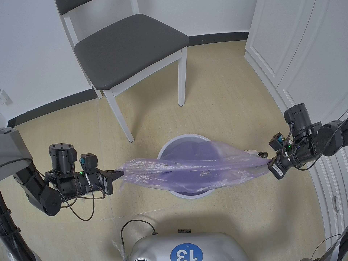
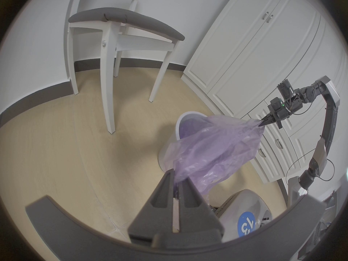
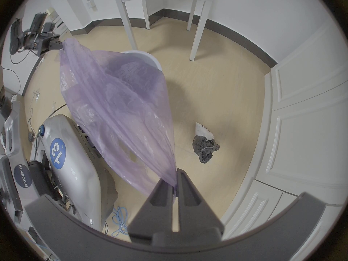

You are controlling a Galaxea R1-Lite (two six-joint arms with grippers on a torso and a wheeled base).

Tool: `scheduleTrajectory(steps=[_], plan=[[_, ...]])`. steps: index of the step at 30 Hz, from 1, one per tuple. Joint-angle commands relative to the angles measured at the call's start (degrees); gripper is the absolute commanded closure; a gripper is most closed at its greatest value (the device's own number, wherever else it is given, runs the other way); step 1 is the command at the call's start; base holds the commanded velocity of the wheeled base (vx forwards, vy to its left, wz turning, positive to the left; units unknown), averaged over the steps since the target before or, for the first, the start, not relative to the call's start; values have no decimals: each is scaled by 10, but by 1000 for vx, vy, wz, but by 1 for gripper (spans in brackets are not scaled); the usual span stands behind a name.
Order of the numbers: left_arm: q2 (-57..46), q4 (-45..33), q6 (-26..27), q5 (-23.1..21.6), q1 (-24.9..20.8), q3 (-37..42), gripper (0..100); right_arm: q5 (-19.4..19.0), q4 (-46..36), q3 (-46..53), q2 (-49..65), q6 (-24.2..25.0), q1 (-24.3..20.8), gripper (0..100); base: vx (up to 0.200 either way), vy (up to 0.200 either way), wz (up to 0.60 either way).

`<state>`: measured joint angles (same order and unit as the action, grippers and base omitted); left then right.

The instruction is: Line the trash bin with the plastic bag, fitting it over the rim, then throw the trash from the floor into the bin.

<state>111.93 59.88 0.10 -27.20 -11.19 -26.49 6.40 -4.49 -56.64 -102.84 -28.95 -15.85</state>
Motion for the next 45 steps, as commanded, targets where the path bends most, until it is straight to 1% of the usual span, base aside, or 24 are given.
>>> scheduleTrajectory(steps=[1,4,10,14,18,20,25,28,29,31,32,33,34,37,41,45], plan=[[57,52,-7,1,-33,-18,100,4,48,21,-26,2,-7,100,0,0,0],[92,93,-12,12,-39,-40,100,3,83,24,-40,8,-7,100,0,0,0],[139,100,-13,13,-40,-88,100,3,103,21,-71,15,-6,100,0,0,0],[145,95,-13,13,-42,-98,100,2,120,8,-81,27,-4,100,0,0,0],[163,108,-21,12,-38,-113,100,-1,127,-12,-100,39,-2,100,0,0,0],[159,111,-31,13,-40,-104,100,-2,120,-8,-98,44,-2,100,0,0,0],[131,117,-24,8,-38,-39,100,-4,95,50,-65,16,-3,100,0,0,0],[125,155,-25,-4,-35,-3,100,-5,101,87,-43,2,-3,100,0,0,0],[127,173,-26,-10,-33,0,100,-5,102,93,-38,2,-5,100,0,0,0],[127,179,-28,-11,-32,1,100,-5,102,94,-36,2,-5,100,0,0,0],[137,205,-33,-15,-28,-15,100,-3,113,86,-33,9,-6,100,0,0,0],[142,205,-37,-13,-28,-32,100,-2,127,76,-38,9,-6,100,0,0,0],[142,205,-37,-13,-28,-32,100,-2,127,76,-38,9,-6,100,0,0,0],[161,202,-62,-3,-46,-84,100,4,186,42,-68,30,-7,100,0,0,0],[188,200,-79,19,-63,-141,100,5,195,3,-95,44,-6,100,0,0,0],[206,181,-92,23,-74,-195,100,4,191,-39,-110,51,-6,100,0,0,0]])
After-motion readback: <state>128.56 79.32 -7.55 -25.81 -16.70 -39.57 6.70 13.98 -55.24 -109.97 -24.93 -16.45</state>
